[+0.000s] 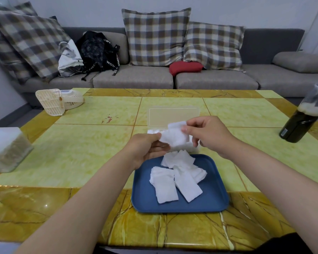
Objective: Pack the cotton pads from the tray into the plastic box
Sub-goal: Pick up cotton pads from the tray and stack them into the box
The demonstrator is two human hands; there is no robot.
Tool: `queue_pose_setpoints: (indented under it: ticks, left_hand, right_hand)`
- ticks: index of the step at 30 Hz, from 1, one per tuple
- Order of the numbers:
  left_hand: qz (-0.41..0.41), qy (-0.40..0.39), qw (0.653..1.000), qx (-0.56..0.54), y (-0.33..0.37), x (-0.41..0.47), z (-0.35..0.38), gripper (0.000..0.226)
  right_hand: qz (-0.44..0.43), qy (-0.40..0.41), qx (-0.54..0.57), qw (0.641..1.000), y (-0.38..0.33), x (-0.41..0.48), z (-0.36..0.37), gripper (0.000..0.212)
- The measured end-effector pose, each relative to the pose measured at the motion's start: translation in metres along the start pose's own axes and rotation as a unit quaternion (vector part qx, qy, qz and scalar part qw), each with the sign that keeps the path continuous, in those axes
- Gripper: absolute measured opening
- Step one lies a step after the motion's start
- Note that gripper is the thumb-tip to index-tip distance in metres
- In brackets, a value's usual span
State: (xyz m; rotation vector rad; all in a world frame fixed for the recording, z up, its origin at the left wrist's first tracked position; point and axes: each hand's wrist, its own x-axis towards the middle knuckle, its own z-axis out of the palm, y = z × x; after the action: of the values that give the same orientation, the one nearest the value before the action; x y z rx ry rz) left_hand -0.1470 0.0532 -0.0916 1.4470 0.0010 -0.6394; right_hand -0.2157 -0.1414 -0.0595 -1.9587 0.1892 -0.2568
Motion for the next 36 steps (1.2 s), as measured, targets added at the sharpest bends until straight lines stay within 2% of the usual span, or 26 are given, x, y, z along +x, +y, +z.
queue_pose_setpoints:
  ticks: [2, 4, 7, 12, 20, 27, 31, 34, 36]
  left_hand:
    - [0.012, 0.002, 0.998, 0.054, 0.0, 0.0, 0.0, 0.026]
    - [0.017, -0.022, 0.996, 0.086, 0.0, -0.001, 0.0, 0.029]
    - [0.022, -0.067, 0.992, 0.1, 0.0, -0.002, 0.002, 0.029]
    - [0.027, -0.091, 0.991, 0.089, 0.0, -0.004, 0.004, 0.029]
    - [0.028, -0.028, 0.997, 0.069, -0.003, 0.003, 0.0, 0.03]
    - [0.015, -0.088, 0.994, 0.065, 0.001, -0.006, 0.007, 0.029]
    - [0.01, -0.092, 0.993, 0.079, 0.0, -0.007, 0.006, 0.032]
    - [0.008, -0.081, 0.995, 0.06, 0.001, -0.006, 0.007, 0.04]
    - [0.01, -0.104, 0.993, 0.054, 0.003, -0.009, 0.007, 0.049]
  right_hand:
    - [-0.001, -0.059, -0.015, 0.998, -0.002, -0.003, -0.001, 0.001]
    - [0.004, -0.08, -0.034, 0.996, -0.001, -0.003, 0.0, 0.007]
    - [0.01, -0.073, -0.069, 0.995, 0.001, -0.002, 0.004, 0.011]
    - [0.026, -0.066, -0.081, 0.994, 0.005, 0.0, 0.005, 0.013]
    - [0.042, -0.077, -0.039, 0.995, 0.001, 0.001, 0.001, 0.016]
    - [0.05, -0.074, -0.058, 0.994, 0.005, -0.001, 0.01, 0.013]
    - [0.053, -0.064, -0.091, 0.992, 0.007, 0.0, 0.011, 0.013]
    - [0.054, -0.058, -0.096, 0.992, 0.007, 0.001, 0.012, 0.017]
    - [0.066, -0.066, -0.082, 0.992, 0.008, 0.002, 0.013, 0.025]
